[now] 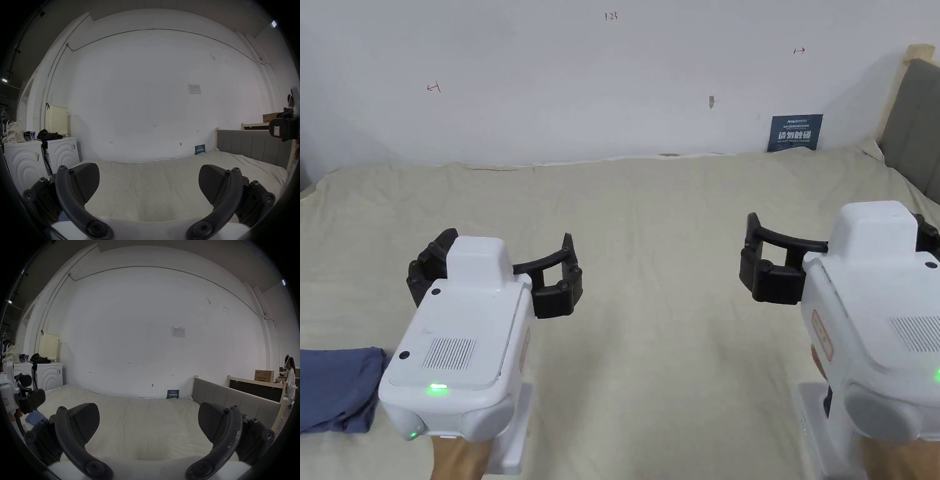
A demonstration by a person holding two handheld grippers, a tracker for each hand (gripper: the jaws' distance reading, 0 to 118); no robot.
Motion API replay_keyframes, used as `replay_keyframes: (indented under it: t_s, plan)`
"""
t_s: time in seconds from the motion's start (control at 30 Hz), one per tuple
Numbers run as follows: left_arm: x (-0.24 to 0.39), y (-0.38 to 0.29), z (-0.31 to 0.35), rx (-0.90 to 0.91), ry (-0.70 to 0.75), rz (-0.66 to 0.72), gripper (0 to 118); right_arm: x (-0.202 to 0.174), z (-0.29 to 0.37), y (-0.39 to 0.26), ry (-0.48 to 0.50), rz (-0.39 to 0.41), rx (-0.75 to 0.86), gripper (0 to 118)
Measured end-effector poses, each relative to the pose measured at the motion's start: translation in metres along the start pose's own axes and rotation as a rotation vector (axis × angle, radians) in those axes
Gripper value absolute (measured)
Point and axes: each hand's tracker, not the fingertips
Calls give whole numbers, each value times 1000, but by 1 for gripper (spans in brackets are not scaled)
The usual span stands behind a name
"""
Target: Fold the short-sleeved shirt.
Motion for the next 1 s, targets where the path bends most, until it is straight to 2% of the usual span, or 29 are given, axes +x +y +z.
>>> replay_keyframes:
  t_s: [0.4,0.53,0.6,0.73,0.83,1.0]
  plan:
    - [-1,2,0,-2,-2,8,118,-1,-2,2,-12,-20,-25,118]
    - [-3,2,1,-2,0,14,118,-4,-7,2,-121,-141,-194,118]
    - [-3,3,2,-5,1,18,118,-4,-14,4,-174,-173,-368,118]
    - [-5,2,2,-9,1,30,118,3,-24,4,-114,-217,-620,118]
    - [-5,2,1,-9,3,37,118,5,-23,1,-112,-275,-635,118]
    - [-4,2,-1,-9,5,34,118,0,-21,5,-113,-215,-584,118]
